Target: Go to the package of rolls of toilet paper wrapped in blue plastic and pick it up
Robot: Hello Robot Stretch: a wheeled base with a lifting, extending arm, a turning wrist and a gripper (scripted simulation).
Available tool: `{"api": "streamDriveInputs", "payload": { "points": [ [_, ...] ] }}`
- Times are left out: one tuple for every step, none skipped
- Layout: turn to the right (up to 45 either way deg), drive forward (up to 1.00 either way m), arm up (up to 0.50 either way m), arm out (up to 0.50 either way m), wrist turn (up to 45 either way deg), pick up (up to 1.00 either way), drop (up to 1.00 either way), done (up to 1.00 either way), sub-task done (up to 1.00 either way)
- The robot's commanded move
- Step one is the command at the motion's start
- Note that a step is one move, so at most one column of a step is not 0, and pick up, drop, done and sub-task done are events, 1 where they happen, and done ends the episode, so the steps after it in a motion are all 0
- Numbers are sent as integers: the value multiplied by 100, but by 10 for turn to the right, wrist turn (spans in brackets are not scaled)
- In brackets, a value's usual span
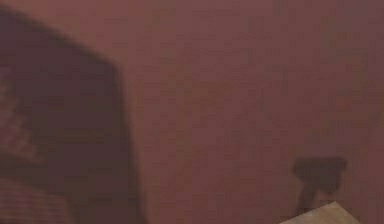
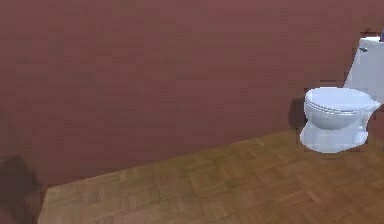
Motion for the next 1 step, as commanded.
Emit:
{"api": "streamDriveInputs", "payload": {
  "points": [
    [-450,0,0,0,0,0,0,0,0]
  ]
}}
